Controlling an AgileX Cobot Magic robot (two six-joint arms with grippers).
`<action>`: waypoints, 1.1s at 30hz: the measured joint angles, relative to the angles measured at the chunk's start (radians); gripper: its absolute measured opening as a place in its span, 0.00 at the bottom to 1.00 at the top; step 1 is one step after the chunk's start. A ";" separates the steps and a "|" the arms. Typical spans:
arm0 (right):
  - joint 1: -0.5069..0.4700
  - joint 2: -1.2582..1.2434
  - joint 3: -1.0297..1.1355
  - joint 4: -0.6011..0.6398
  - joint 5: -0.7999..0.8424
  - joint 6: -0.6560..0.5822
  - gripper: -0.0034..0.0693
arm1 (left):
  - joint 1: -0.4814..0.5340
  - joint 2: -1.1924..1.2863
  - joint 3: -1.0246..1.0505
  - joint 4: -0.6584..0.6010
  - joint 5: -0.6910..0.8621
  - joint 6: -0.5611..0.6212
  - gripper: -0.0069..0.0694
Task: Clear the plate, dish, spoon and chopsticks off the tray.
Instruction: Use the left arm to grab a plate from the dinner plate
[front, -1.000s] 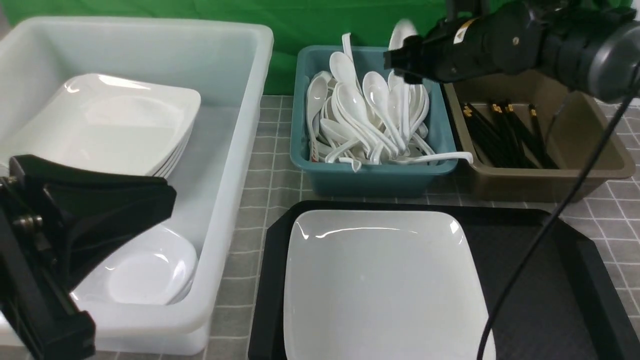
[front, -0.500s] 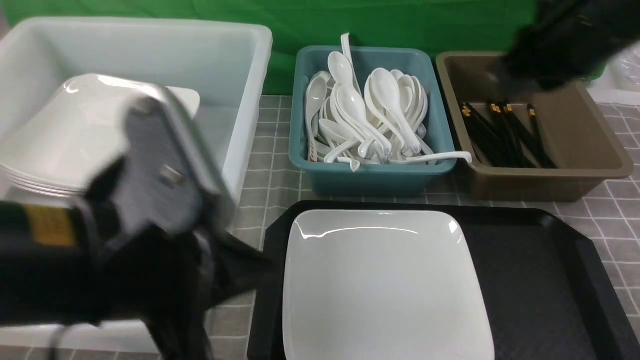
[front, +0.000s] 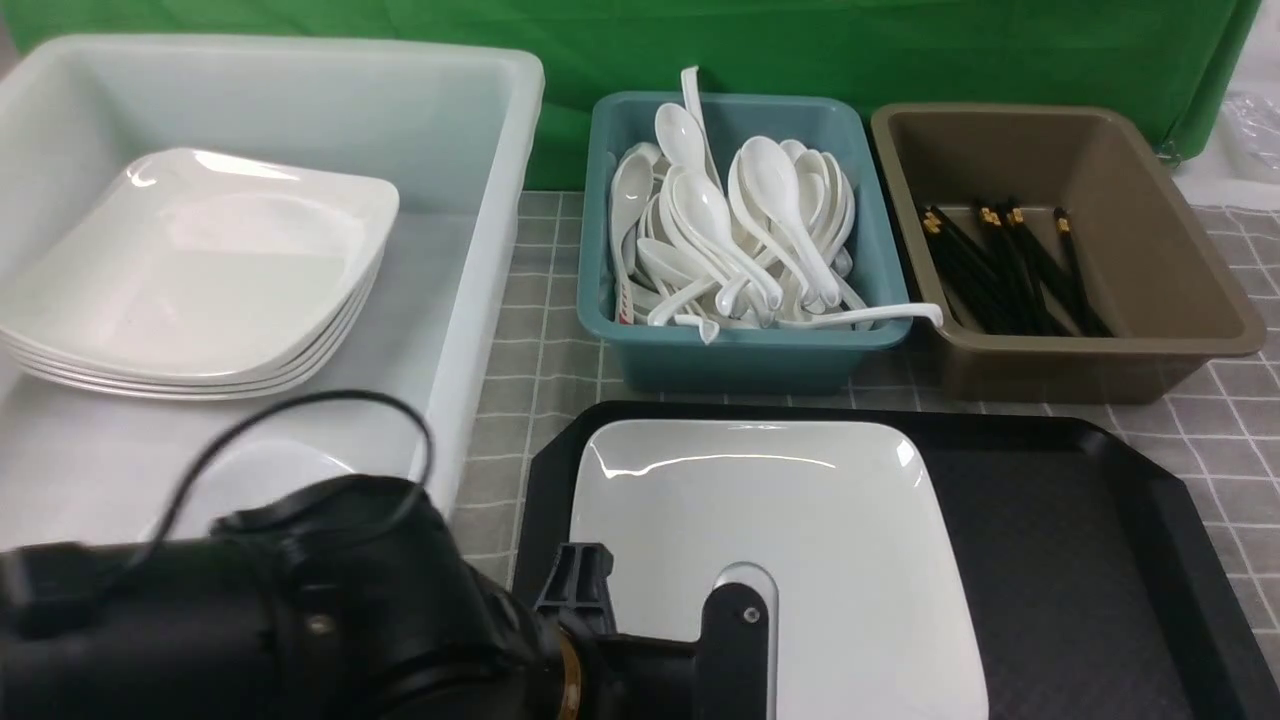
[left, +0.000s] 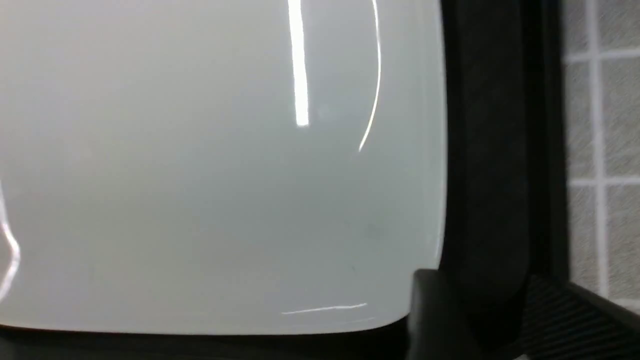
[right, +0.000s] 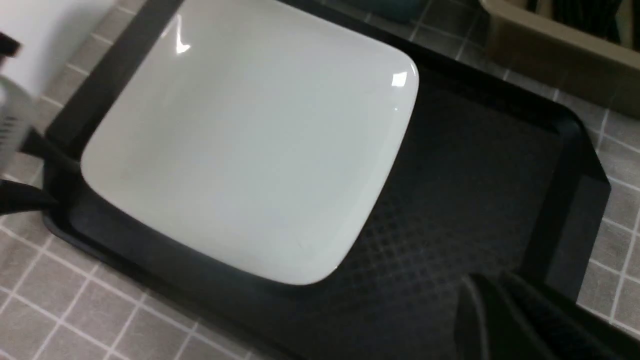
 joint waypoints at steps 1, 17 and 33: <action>0.000 -0.025 0.006 0.003 0.000 0.000 0.14 | 0.010 0.018 0.000 0.002 -0.001 0.000 0.53; 0.000 -0.145 0.014 0.009 0.043 -0.013 0.16 | 0.045 0.124 0.000 0.067 -0.100 0.138 0.70; 0.000 -0.145 0.014 0.010 0.069 -0.016 0.18 | 0.045 0.227 -0.013 0.280 -0.187 -0.041 0.70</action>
